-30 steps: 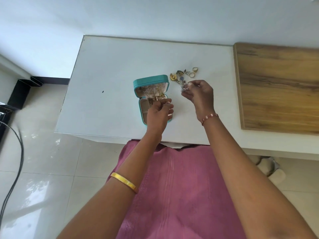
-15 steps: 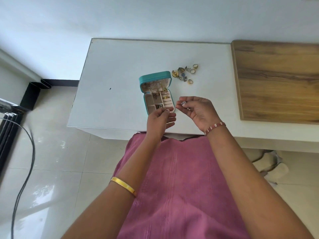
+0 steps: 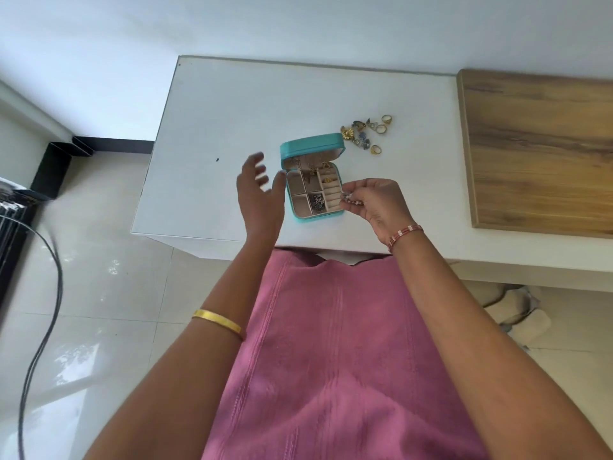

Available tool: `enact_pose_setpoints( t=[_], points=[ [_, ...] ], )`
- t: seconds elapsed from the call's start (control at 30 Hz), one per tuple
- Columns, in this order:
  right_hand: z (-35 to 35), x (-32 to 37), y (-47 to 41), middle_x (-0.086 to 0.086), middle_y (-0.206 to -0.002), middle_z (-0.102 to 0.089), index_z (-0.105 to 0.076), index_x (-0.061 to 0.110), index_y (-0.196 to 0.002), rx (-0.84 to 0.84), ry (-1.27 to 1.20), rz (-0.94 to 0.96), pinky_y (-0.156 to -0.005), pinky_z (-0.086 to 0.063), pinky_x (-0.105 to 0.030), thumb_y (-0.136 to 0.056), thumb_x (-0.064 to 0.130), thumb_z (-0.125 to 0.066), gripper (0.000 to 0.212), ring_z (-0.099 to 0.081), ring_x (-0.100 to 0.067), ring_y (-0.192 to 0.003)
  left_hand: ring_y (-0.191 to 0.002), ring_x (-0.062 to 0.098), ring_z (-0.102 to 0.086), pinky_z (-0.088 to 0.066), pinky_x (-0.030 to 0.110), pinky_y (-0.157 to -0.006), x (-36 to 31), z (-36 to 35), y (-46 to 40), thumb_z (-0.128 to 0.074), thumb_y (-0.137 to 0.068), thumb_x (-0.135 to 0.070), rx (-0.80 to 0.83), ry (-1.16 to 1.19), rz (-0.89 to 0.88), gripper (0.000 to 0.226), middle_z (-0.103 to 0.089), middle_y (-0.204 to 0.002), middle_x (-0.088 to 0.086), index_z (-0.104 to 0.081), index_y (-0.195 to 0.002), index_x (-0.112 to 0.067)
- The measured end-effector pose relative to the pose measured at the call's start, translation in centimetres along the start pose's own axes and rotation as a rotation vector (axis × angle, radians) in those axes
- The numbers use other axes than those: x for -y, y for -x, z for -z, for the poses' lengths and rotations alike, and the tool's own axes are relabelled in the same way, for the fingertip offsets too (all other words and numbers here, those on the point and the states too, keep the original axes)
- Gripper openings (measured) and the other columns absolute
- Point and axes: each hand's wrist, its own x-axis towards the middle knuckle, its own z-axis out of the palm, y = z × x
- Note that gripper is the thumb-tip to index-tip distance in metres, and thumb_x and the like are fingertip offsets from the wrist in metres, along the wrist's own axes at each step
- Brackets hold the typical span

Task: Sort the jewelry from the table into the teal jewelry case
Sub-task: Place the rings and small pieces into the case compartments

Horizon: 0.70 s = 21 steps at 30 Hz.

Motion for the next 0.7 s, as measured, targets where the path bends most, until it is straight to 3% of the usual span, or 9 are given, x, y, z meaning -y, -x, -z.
enact_pose_setpoints(
  t=[0.1, 0.17, 0.2, 0.27, 0.37, 0.5, 0.7],
  points=[
    [-1.1, 0.1, -0.4, -0.018, -0.096, -0.060, -0.062, -0.008, -0.082, 0.047, 0.135, 0.042, -0.075, -0.058, -0.030, -0.080, -0.020, -0.049, 0.018, -0.061, -0.030, -0.090, -0.113, 0.015, -0.049, -0.044, 0.030, -0.098, 0.0, -0.3, -1.5, -0.055, -0.092, -0.017, 0.118, -0.129, -0.191, 0.045, -0.046, -0.130, 0.003, -0.043, -0.136, -0.019],
    [-1.7, 0.0, -0.6, -0.023, -0.098, -0.061, -0.064, -0.013, -0.093, 0.056, 0.265, 0.091, -0.071, -0.059, -0.028, -0.078, -0.020, -0.052, 0.020, -0.062, -0.032, -0.089, -0.120, 0.020, -0.050, -0.044, 0.040, -0.102, 0.2, -0.4, -2.3, -0.050, -0.094, -0.017, 0.166, -0.176, -0.256, 0.036, -0.051, -0.130, 0.004, -0.052, -0.130, -0.018],
    [-1.9, -0.1, -0.8, -0.024, -0.100, -0.062, -0.065, -0.012, -0.094, 0.048, 0.334, 0.123, -0.072, -0.059, -0.032, -0.077, -0.020, -0.055, 0.021, -0.063, -0.033, -0.089, -0.117, 0.019, -0.053, -0.046, 0.039, -0.099, 0.2, -0.5, -2.6, -0.049, -0.094, -0.016, 0.164, -0.165, -0.259, 0.030, -0.056, -0.125, 0.004, -0.059, -0.122, -0.016],
    [-2.2, -0.2, -1.1, -0.022, -0.098, -0.064, -0.067, -0.010, -0.093, 0.036, 0.420, 0.165, -0.079, -0.057, -0.039, -0.078, -0.017, -0.056, 0.020, -0.065, -0.032, -0.086, -0.104, 0.015, -0.059, -0.049, 0.022, -0.088, -0.2, -0.7, -2.8, -0.048, -0.095, -0.015, 0.152, -0.137, -0.231, 0.024, -0.066, -0.113, 0.005, -0.067, -0.108, -0.013],
    [-2.5, -0.2, -1.3, -0.018, -0.094, -0.064, -0.067, -0.009, -0.094, 0.034, 0.467, 0.175, -0.079, -0.057, -0.040, -0.082, -0.012, -0.055, 0.017, -0.066, -0.031, -0.082, -0.096, 0.008, -0.059, -0.041, 0.003, -0.072, -0.4, -0.9, -3.1, -0.047, -0.096, -0.016, 0.161, -0.157, -0.203, 0.024, -0.069, -0.109, 0.003, -0.069, -0.104, -0.011],
    [-2.5, -0.1, -1.2, -0.023, -0.101, -0.066, -0.065, -0.009, -0.099, 0.032, 0.448, 0.174, -0.074, -0.059, -0.035, -0.083, -0.010, -0.055, 0.019, -0.067, -0.033, -0.083, -0.103, 0.005, -0.055, -0.040, 0.000, -0.075, -0.1, -0.6, -2.5, -0.048, -0.096, -0.014, 0.187, -0.099, -0.160, 0.025, -0.064, -0.115, -0.001, -0.065, -0.113, -0.012],
    [-2.3, -0.1, -1.2, -0.021, -0.097, -0.065, -0.065, -0.008, -0.100, 0.032, 0.388, 0.186, -0.068, -0.059, -0.027, -0.081, -0.015, -0.052, 0.024, -0.065, -0.030, -0.087, -0.105, -0.005, -0.051, -0.040, 0.012, -0.093, 1.3, 0.4, -1.5, -0.053, -0.077, -0.019, 0.311, -0.116, -0.185, 0.045, -0.056, -0.118, -0.014, -0.059, -0.121, -0.016]
  ],
)
